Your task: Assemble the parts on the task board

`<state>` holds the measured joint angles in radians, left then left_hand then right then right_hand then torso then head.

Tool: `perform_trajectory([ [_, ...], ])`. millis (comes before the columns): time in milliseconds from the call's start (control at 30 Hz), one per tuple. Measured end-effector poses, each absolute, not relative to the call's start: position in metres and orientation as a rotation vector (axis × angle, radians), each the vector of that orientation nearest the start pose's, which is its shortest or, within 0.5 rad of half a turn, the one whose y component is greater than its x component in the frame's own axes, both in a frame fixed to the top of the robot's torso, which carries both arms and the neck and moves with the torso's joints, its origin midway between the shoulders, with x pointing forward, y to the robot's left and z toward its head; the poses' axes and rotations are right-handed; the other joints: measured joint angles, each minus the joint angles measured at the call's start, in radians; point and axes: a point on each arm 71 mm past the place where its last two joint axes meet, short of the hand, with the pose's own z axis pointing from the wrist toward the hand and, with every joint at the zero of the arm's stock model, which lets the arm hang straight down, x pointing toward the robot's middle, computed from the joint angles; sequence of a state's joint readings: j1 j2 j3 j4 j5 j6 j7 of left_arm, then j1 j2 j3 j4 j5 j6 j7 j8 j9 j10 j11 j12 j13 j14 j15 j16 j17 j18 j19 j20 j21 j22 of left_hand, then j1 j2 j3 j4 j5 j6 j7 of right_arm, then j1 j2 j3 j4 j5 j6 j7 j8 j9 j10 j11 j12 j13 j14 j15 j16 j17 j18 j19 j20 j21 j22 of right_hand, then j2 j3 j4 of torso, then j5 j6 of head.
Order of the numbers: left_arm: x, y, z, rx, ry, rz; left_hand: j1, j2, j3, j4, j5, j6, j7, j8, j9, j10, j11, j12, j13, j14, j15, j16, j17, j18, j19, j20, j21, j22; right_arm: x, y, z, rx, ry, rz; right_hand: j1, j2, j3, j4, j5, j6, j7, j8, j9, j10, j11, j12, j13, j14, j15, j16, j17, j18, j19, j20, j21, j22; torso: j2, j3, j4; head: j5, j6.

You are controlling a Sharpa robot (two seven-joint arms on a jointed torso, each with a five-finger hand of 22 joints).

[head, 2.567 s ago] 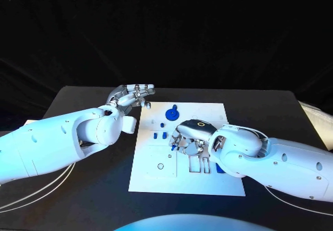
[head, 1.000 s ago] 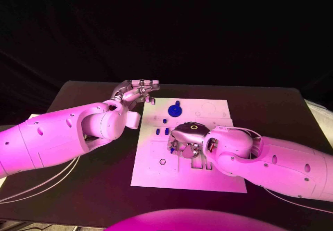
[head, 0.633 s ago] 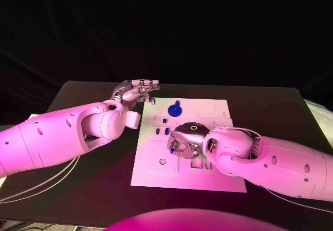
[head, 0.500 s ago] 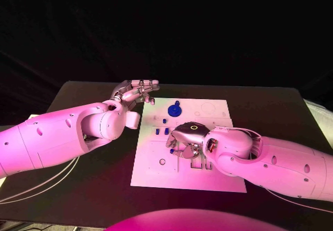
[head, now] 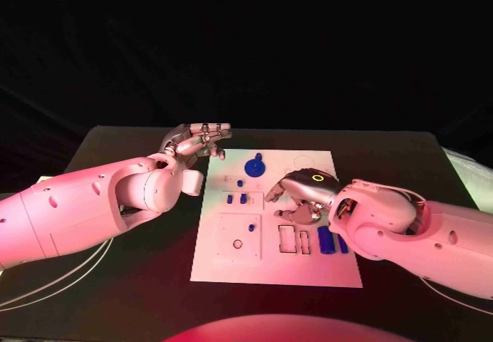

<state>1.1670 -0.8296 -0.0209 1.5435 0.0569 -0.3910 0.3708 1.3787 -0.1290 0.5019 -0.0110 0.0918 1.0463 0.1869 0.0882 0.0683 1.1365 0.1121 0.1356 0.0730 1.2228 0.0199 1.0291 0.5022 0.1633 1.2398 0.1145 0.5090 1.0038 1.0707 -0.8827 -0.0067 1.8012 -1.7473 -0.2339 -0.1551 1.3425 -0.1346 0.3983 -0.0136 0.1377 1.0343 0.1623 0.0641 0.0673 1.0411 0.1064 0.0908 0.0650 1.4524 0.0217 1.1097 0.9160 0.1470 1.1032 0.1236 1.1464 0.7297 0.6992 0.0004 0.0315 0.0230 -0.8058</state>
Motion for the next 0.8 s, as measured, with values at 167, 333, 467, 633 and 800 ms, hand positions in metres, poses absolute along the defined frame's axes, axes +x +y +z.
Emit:
perform_trajectory([
  [167,0.485,0.203,-0.19,-1.239,1.403,-1.499,0.0,0.0,0.0,0.0,0.0,0.0,0.0,0.0,0.0,0.0,0.0,0.0,0.0,0.0,0.0,0.0,0.0,0.0,0.0,0.0,0.0,0.0,0.415,-0.171,-0.181,-0.442,1.647,0.633,-0.004,-0.017,-0.042,0.006,0.0,0.0,-0.016,0.0,0.0,0.003,-0.004,0.005,0.0,0.0,0.0,-0.002,-0.007,0.0,0.0,0.0,-0.002,0.0,0.0,-0.0005,-0.001,-0.012,0.007],
  [333,0.485,0.202,-0.19,-1.239,1.404,-1.5,0.0,0.0,0.0,0.0,0.0,0.0,0.0,0.0,0.0,0.0,0.0,0.0,0.0,0.0,0.0,0.0,0.0,0.0,0.0,0.0,0.0,0.0,0.421,-0.187,-0.181,-0.421,1.675,0.563,-0.003,-0.026,-0.083,0.014,0.0,-0.006,-0.026,0.0,0.0,-0.013,-0.005,0.005,0.0,-0.004,-0.004,-0.008,-0.02,0.0,0.0,0.0,-0.008,-0.012,0.0,-0.0007,-0.0012,-0.019,0.014],
  [467,0.485,0.202,-0.19,-1.239,1.404,-1.501,0.0,0.0,0.0,0.0,0.0,0.0,0.0,0.0,0.0,0.0,0.0,0.0,0.0,0.0,0.0,0.0,0.0,0.0,0.0,0.0,0.0,0.0,0.425,-0.196,-0.185,-0.416,1.706,0.519,-0.003,-0.026,-0.094,0.016,0.0,-0.003,-0.029,0.0,0.0,-0.016,-0.009,0.005,0.0,-0.004,-0.004,-0.008,-0.02,0.0,0.0,0.0,-0.013,-0.013,0.0,0.0005,-0.0008,-0.021,0.015],
  [633,0.485,0.203,-0.19,-1.239,1.405,-1.501,0.0,0.0,0.0,0.0,0.0,0.0,0.0,0.0,0.0,0.0,0.0,0.0,0.0,0.0,0.0,0.0,0.0,0.0,0.0,0.0,0.0,0.0,0.427,-0.198,-0.192,-0.421,1.74,0.492,0.011,-0.012,-0.106,0.021,0.0,-0.002,-0.031,0.0,0.0,-0.013,-0.013,0.021,0.0,0.002,-0.01,-0.008,-0.021,0.0,0.006,-0.006,-0.013,-0.011,0.001,0.0,0.0005,-0.021,0.016],
  [800,0.485,0.203,-0.19,-1.239,1.406,-1.502,0.0,0.0,0.0,0.0,0.0,0.0,0.0,0.0,0.0,0.0,0.0,0.0,0.0,0.0,0.0,0.0,0.0,0.0,0.0,0.0,0.0,0.0,0.427,-0.194,-0.199,-0.439,1.769,0.488,0.027,0.003,-0.106,0.021,0.0,0.012,-0.032,0.0,0.001,0.013,-0.022,0.035,0.0,0.007,-0.015,-0.001,-0.01,0.0,0.015,-0.015,-0.011,0.005,0.001,-0.0002,0.0012,-0.019,0.016],
])
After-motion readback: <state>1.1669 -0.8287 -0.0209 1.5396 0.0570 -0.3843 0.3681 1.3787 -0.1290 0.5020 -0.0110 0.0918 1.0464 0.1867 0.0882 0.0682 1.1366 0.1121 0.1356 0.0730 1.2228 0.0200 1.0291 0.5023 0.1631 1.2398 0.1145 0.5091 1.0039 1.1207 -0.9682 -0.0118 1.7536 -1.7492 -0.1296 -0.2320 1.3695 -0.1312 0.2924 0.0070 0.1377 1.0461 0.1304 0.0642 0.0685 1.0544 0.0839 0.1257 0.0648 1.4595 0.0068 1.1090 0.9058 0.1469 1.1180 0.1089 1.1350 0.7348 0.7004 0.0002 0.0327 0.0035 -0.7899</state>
